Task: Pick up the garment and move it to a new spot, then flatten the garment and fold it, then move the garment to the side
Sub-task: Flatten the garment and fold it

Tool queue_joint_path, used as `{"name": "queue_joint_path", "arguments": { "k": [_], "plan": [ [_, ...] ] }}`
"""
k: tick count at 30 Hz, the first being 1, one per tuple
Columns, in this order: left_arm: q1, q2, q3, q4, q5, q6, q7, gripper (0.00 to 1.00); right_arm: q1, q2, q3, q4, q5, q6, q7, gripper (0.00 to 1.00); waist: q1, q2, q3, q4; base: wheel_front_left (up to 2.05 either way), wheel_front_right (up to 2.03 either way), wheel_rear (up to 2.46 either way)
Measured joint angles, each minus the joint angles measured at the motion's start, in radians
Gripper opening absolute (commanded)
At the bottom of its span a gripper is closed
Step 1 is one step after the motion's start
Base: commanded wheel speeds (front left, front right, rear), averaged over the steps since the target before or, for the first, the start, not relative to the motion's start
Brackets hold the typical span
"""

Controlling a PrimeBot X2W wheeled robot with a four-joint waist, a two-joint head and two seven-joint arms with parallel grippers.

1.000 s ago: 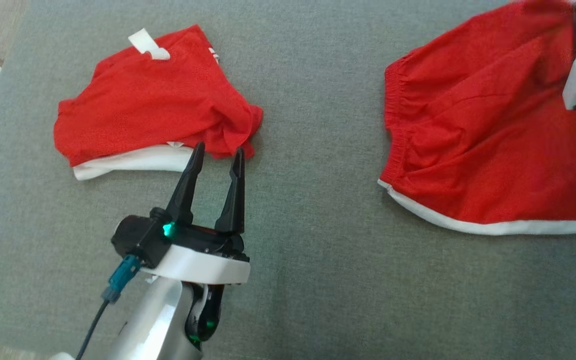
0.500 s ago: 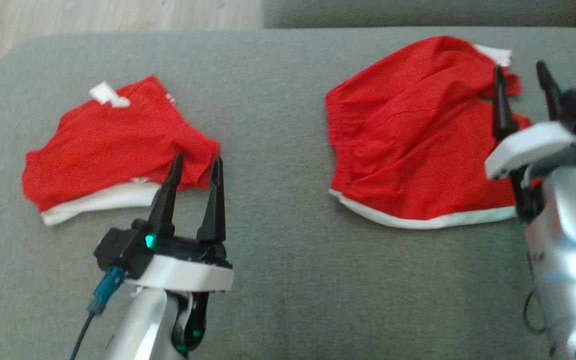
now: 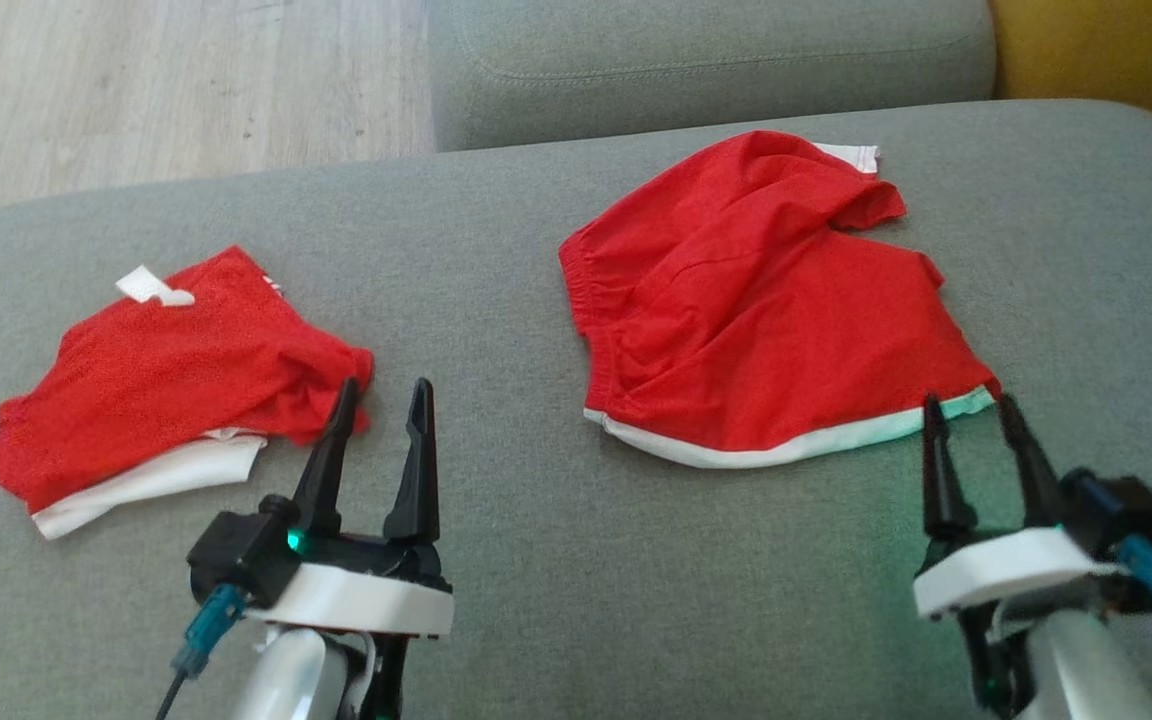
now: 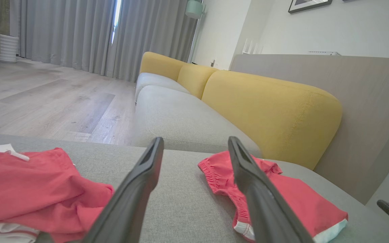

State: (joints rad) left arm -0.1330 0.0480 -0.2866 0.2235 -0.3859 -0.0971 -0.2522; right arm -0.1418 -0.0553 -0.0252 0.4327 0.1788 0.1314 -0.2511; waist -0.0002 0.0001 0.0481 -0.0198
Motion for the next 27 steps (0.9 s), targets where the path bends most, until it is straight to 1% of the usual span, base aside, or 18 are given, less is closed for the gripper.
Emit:
{"name": "queue_joint_path", "arguments": {
  "k": [5,12,14,18,19,20,21,25,27],
  "plan": [
    [0.003,0.000,-0.002,0.017,0.000,-0.001,0.000,1.00,0.041,0.009,0.017,-0.023,-0.004,0.000,0.000,1.00,0.0001,0.0000,-0.004,-0.008,0.00,0.00,0.00],
    [0.013,0.000,-0.003,0.031,0.002,-0.006,0.000,1.00,0.037,0.009,0.009,-0.063,-0.004,0.000,0.000,1.00,0.0002,0.0000,0.015,-0.020,0.00,0.00,0.00],
    [0.003,0.000,-0.016,0.047,0.024,-0.009,0.000,1.00,0.028,0.009,0.006,-0.070,-0.004,0.000,0.000,1.00,0.0002,0.0000,0.029,-0.022,0.00,0.00,0.00],
    [-0.061,0.003,-0.100,0.129,0.070,-0.020,0.000,1.00,0.002,0.009,-0.009,-0.083,-0.004,0.000,0.000,1.00,0.0003,0.0000,0.065,-0.028,0.00,0.00,0.00],
    [-0.082,0.005,-0.128,0.151,0.078,-0.027,0.004,1.00,-0.005,0.009,-0.013,-0.087,-0.004,0.000,0.000,1.00,0.0003,0.0000,0.075,-0.029,0.00,0.00,0.00],
    [-0.128,0.008,-0.187,0.194,0.091,-0.028,0.022,1.00,-0.019,0.009,-0.014,-0.093,-0.004,0.000,0.000,1.00,0.0004,0.0000,0.094,-0.034,0.00,0.00,0.00],
    [-0.152,0.010,-0.212,0.213,0.096,-0.028,0.031,1.00,-0.025,0.009,-0.014,-0.096,-0.004,0.000,0.000,1.00,0.0004,0.0000,0.103,-0.036,0.00,0.00,0.00],
    [-0.253,0.038,-0.311,0.292,0.108,-0.028,0.068,1.00,-0.052,0.009,-0.012,-0.098,-0.004,0.000,0.000,1.00,0.0004,0.0000,0.139,-0.052,0.00,0.00,0.00],
    [-0.292,0.049,-0.341,0.332,0.109,-0.028,0.080,1.00,-0.064,0.009,-0.010,-0.102,-0.002,0.000,0.000,1.00,0.0004,0.0000,0.154,-0.062,0.00,0.00,0.00]
  ]
}}
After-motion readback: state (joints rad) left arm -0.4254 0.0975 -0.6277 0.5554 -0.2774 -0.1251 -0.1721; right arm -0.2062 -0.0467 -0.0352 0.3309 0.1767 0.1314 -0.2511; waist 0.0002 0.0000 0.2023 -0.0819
